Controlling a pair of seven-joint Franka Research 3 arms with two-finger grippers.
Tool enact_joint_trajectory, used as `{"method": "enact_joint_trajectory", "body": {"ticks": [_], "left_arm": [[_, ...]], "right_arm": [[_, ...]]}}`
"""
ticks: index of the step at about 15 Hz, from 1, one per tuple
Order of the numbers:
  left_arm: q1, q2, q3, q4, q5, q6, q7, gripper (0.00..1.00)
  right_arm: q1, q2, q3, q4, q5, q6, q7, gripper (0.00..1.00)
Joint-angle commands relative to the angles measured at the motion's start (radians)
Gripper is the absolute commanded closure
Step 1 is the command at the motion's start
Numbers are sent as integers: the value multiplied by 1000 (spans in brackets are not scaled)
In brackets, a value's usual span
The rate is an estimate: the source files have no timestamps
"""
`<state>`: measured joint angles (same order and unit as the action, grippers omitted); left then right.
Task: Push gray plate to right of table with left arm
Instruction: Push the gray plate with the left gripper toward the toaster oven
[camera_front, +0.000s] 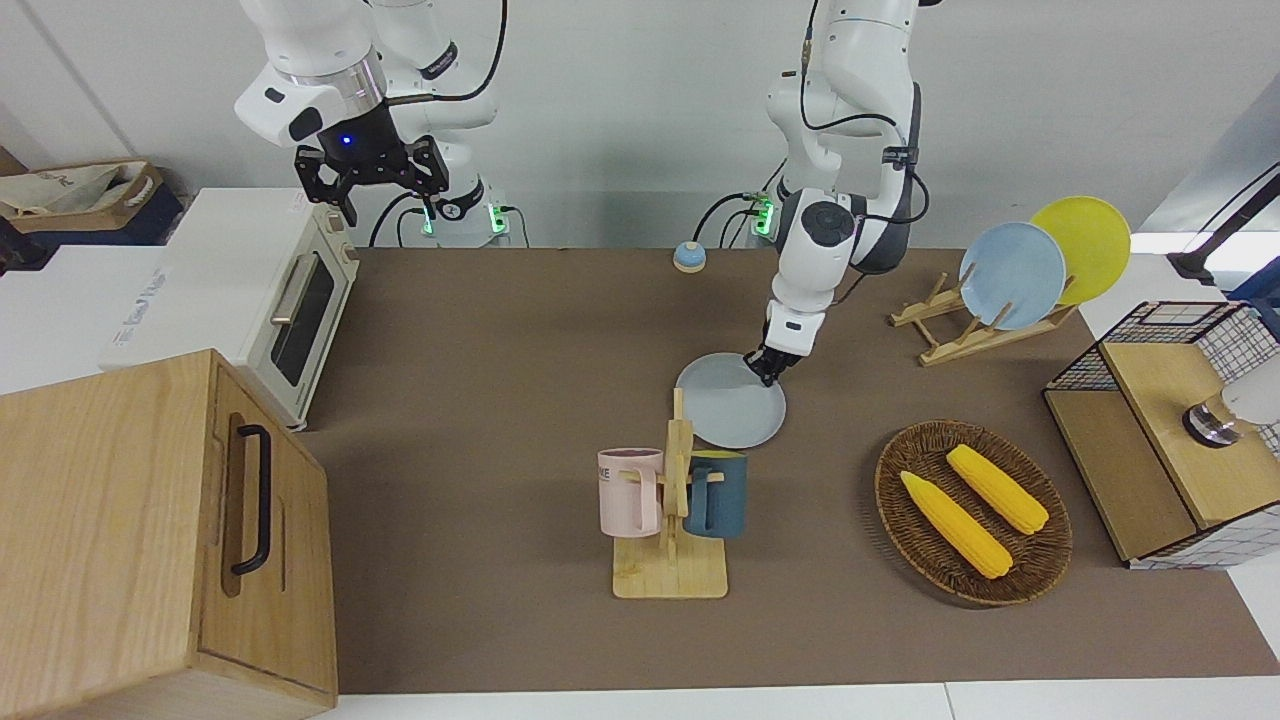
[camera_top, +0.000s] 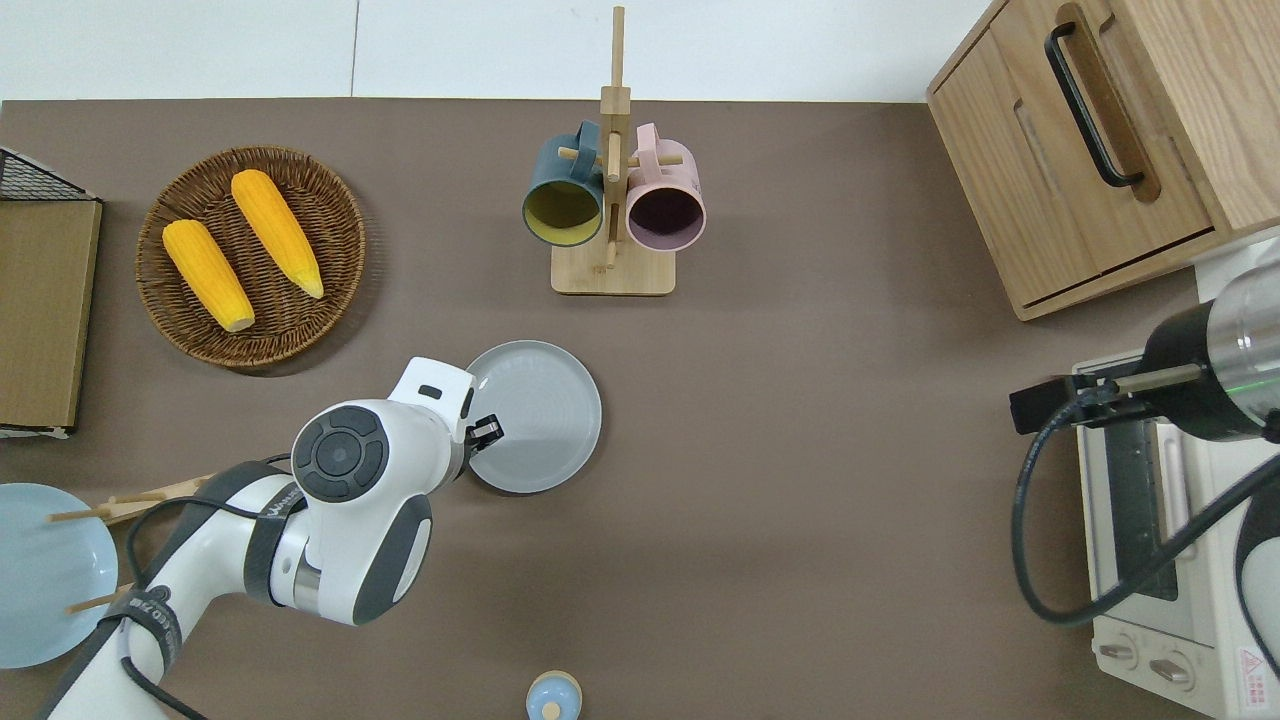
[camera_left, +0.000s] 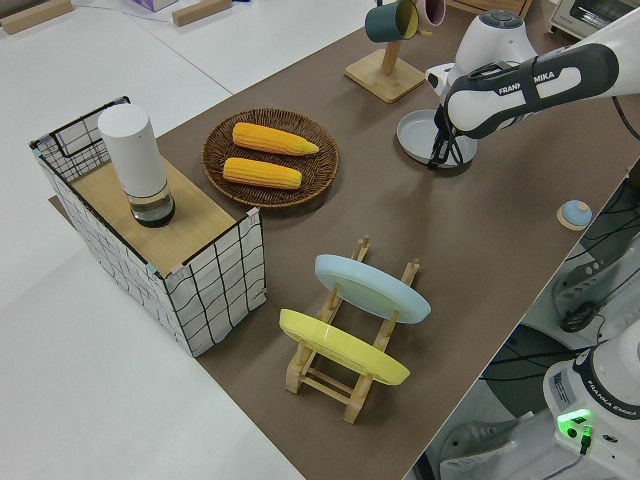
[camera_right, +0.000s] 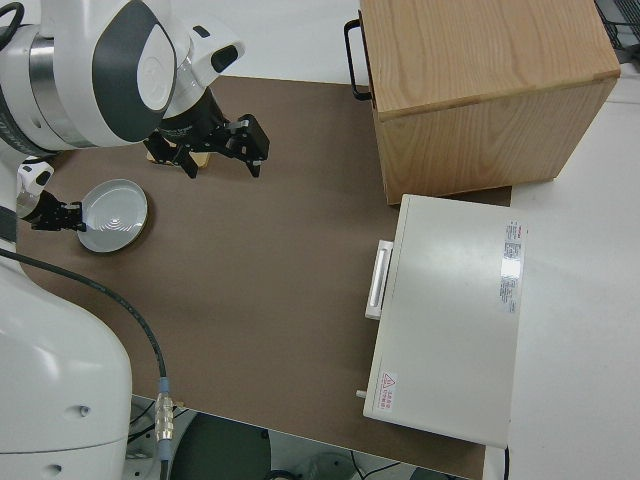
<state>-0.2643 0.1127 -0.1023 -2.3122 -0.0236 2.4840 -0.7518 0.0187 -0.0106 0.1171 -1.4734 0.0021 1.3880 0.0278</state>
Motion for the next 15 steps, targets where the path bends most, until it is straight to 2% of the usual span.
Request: {"method": "enact_joint_trajectory", "body": {"ticks": [1, 6, 15], "left_arm": [[-70, 36, 9, -13, 17, 18, -76, 1000], [-136, 45, 7, -1, 48, 19, -193, 1000], [-277, 133, 9, 106, 88, 7, -418, 1000]], "right_arm": [[-20, -6, 15, 4, 10, -14, 0, 17], [-20, -6, 13, 4, 10, -12, 0, 17], [-20, -6, 15, 4, 10, -12, 1, 17]]}}
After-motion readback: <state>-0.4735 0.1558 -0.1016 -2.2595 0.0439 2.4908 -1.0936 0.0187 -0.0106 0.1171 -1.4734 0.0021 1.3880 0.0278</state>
